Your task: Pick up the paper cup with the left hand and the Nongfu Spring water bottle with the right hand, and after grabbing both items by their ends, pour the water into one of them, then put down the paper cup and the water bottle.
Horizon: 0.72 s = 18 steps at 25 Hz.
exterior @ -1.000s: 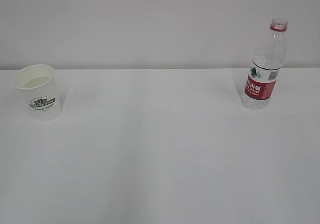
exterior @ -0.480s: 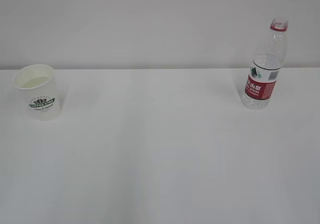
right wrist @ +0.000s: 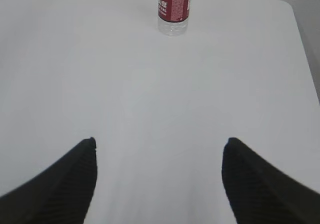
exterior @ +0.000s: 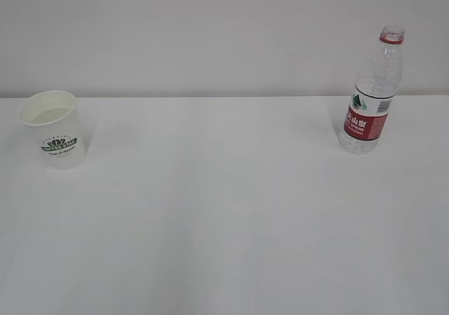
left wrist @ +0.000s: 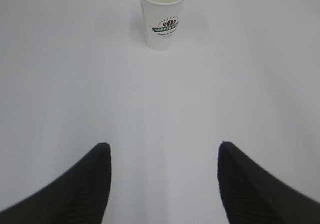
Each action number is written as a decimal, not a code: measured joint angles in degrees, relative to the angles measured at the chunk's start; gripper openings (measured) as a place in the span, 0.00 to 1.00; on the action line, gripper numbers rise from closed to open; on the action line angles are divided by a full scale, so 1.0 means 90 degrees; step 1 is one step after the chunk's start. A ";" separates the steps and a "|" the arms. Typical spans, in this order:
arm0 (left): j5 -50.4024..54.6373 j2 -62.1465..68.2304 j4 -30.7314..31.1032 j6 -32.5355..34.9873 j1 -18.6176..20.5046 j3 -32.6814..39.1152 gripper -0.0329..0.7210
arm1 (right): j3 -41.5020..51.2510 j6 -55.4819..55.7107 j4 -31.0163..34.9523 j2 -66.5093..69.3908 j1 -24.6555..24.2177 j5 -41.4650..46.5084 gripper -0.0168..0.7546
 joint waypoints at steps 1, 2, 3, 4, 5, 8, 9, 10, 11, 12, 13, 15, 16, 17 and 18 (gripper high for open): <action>-0.0049 0.0000 0.0000 0.0011 0.0000 0.0031 0.69 | 0.0000 0.0013 0.0000 0.0000 0.0000 0.0000 0.78; -0.0056 0.0000 0.0000 0.0011 0.0000 0.0055 0.69 | 0.0000 0.0013 0.0000 0.0000 0.0000 0.0000 0.78; -0.0073 0.0000 0.0000 0.0011 0.0000 0.0068 0.69 | 0.0000 0.0013 0.0000 0.0000 0.0000 0.0000 0.78; -0.0073 0.0000 0.0000 0.0011 0.0000 0.0068 0.69 | 0.0000 0.0013 0.0000 0.0000 0.0000 0.0000 0.78; -0.0086 0.0000 0.0000 0.0011 0.0000 0.0068 0.69 | 0.0000 0.0013 -0.0012 0.0000 0.0000 0.0000 0.78; -0.0102 -0.0014 0.0000 0.0011 0.0000 0.0068 0.69 | 0.0000 0.0013 -0.0012 0.0000 0.0000 -0.0013 0.78; -0.0102 -0.0071 0.0000 0.0021 0.0000 0.0068 0.69 | 0.0000 0.0013 -0.0012 0.0000 0.0000 -0.0013 0.78; -0.0102 -0.0104 0.0000 0.0021 0.0000 0.0068 0.69 | 0.0000 0.0013 -0.0012 0.0000 0.0000 -0.0013 0.78; -0.0115 -0.0104 0.0000 0.0021 0.0000 0.0068 0.69 | 0.0000 0.0013 -0.0022 0.0000 0.0000 -0.0013 0.78; -0.0111 -0.0104 0.0000 0.0021 0.0000 0.0068 0.69 | 0.0000 0.0013 -0.0022 0.0000 0.0000 -0.0013 0.78; -0.0111 -0.0104 0.0000 0.0021 0.0000 0.0068 0.69 | 0.0000 0.0013 -0.0022 0.0000 0.0000 -0.0013 0.78; -0.0111 -0.0104 0.0000 0.0021 0.0000 0.0068 0.69 | 0.0000 0.0013 -0.0022 0.0000 0.0000 -0.0013 0.78; -0.0111 -0.0104 0.0000 0.0021 0.0000 0.0068 0.69 | 0.0000 0.0013 -0.0022 0.0000 0.0000 -0.0013 0.78; -0.0111 -0.0104 0.0000 0.0021 0.0000 0.0068 0.69 | 0.0000 0.0013 -0.0022 0.0000 0.0000 -0.0013 0.78; -0.0111 -0.0104 0.0000 0.0021 0.0000 0.0068 0.69 | 0.0000 0.0013 -0.0022 0.0000 0.0000 -0.0013 0.78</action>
